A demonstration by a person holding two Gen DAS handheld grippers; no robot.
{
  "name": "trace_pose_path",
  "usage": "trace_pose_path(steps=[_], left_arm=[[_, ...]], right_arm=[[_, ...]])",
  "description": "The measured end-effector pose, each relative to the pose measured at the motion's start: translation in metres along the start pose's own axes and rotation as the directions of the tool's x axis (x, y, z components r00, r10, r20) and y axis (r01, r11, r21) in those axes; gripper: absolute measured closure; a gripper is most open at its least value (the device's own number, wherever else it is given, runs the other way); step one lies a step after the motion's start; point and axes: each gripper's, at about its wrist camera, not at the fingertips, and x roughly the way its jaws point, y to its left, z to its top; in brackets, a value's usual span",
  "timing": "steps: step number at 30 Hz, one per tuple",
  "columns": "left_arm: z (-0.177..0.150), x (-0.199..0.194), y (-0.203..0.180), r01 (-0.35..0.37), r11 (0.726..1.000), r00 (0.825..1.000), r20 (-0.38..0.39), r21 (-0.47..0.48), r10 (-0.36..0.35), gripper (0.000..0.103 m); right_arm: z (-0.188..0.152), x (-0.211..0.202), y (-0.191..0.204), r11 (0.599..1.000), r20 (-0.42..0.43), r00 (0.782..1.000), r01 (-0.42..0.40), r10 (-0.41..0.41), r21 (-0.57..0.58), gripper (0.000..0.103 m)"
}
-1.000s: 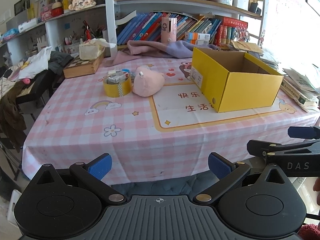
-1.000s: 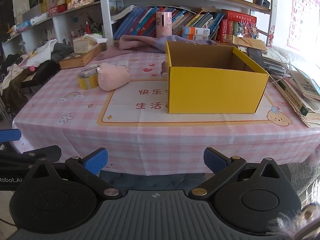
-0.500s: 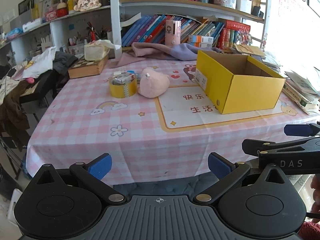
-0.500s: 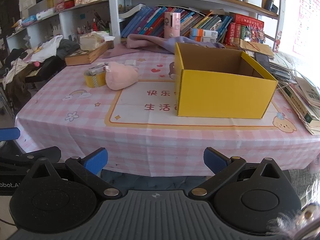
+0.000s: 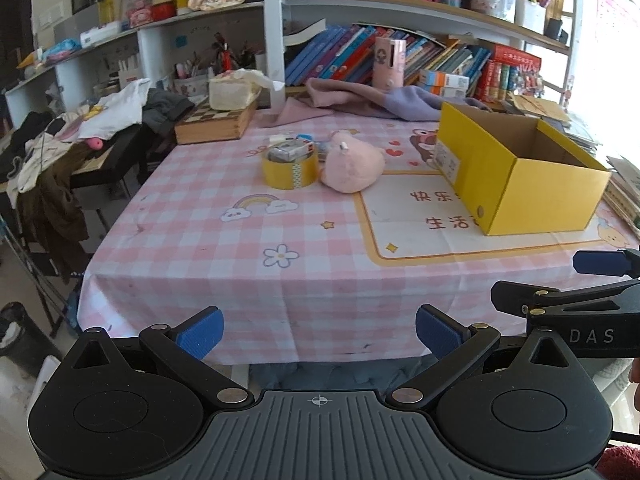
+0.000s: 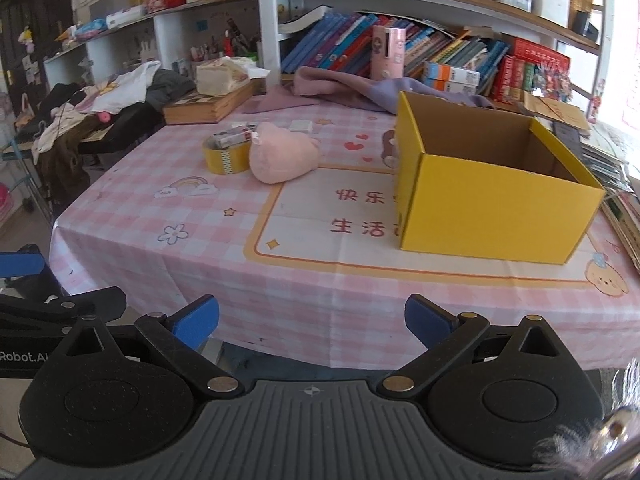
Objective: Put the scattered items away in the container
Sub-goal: 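Reach the right tool to the pink plush pig while the left tool reaches the white card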
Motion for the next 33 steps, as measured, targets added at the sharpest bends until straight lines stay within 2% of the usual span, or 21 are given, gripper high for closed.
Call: trace_pose_path(steps=[8,12,23,33], left_arm=[[0.004,0.014,0.017,-0.063,0.996,0.998,-0.021,-0.065,0.062,0.001],[0.014,0.025,0.023,-0.086,0.993,0.996,-0.012,-0.086,0.085,0.001],[0.067,0.077,0.028,-0.119,0.99,0.993,0.007,-0.075,0.12,0.001],[0.112,0.121,0.038,-0.158,0.985,0.987,-0.022,-0.066,0.156,0.001]], right_arm=[[0.011,0.029,0.005,0.997,-0.021,0.997,-0.07,0.069,-0.023,0.01],[0.023,0.047,0.005,0.995,-0.013,0.995,-0.1,0.1,-0.028,0.011],[0.076,0.11,-0.008,0.99,-0.036,0.99,-0.138,0.137,-0.02,0.011],[0.119,0.166,-0.017,0.989,-0.061,0.987,-0.148,0.148,0.007,0.011]])
